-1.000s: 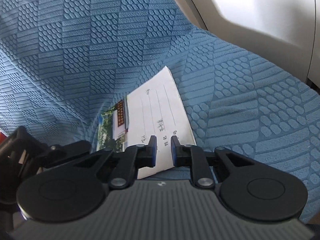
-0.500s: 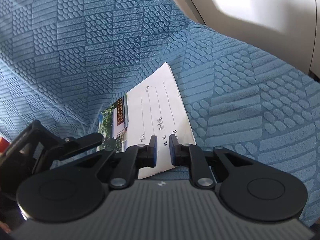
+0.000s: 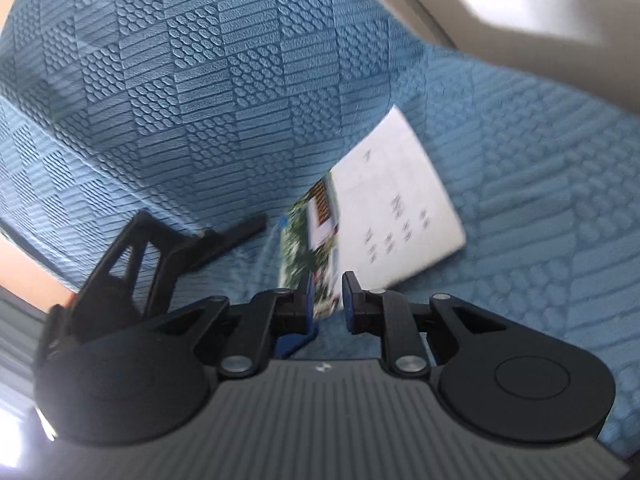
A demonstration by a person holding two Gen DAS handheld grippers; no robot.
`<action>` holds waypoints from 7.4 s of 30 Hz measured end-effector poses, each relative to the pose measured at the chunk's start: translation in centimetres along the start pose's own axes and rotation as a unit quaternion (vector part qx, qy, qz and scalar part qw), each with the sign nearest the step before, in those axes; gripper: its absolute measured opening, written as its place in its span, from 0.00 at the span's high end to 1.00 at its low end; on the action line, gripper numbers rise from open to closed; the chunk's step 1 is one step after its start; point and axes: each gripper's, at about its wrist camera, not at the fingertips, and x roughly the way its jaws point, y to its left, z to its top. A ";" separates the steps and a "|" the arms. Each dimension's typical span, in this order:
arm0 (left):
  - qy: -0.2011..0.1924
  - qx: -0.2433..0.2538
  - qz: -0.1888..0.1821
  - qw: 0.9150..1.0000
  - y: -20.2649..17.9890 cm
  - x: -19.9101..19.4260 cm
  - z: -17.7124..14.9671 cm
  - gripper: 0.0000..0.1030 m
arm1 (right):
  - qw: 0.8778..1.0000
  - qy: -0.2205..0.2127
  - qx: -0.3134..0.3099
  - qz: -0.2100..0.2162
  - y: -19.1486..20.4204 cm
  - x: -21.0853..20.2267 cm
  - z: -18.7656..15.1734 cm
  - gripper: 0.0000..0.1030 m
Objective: Organize objects
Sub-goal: 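Lower both tools onto the postcard edge and close them on it, then lift the photo postcard with both tools and carry it toward the book stack, then lower the postcard onto the stack and open both tools, then raise both open tools away from the book stack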
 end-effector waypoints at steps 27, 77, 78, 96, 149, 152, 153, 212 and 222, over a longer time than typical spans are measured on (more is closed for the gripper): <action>-0.017 0.006 -0.006 1.000 -1.5 -1.1 1.0 0.19 | 0.974 -0.034 0.224 0.021 -7.7 2.1 2.9 0.89; 0.014 -0.009 0.020 1.000 -0.3 0.0 -1.2 0.96 | 0.974 0.013 0.212 0.073 -6.9 3.1 3.0 0.85; 0.017 -0.007 0.020 1.000 -0.3 -0.3 -1.2 0.96 | 0.973 0.018 0.216 0.074 -7.0 3.3 3.1 0.84; 0.043 0.032 0.011 0.999 -0.3 -6.4 -2.0 0.93 | 0.980 0.054 0.173 0.085 -5.9 5.0 4.2 0.91; -0.007 0.163 0.007 0.987 -3.8 -33.3 -2.3 0.89 | 0.987 0.043 -0.154 0.027 20.3 -12.3 -3.6 0.94; -0.018 0.163 0.017 0.986 -2.4 -33.8 -2.1 0.89 | 0.984 0.052 -0.166 0.021 20.7 -11.3 -4.9 0.93; -0.022 0.165 0.021 0.986 -1.8 -33.9 -2.0 0.89 | 0.983 0.054 -0.175 0.018 20.8 -11.0 -5.6 0.93; -0.087 0.274 0.200 0.937 1.4 -35.7 -4.0 0.68 | 0.953 0.131 -0.256 -0.094 22.2 -10.9 -11.6 0.71; -0.127 0.319 0.171 0.923 -4.8 -41.6 -8.2 0.61 | 0.946 0.054 -0.318 -0.035 28.9 -18.0 -10.0 0.71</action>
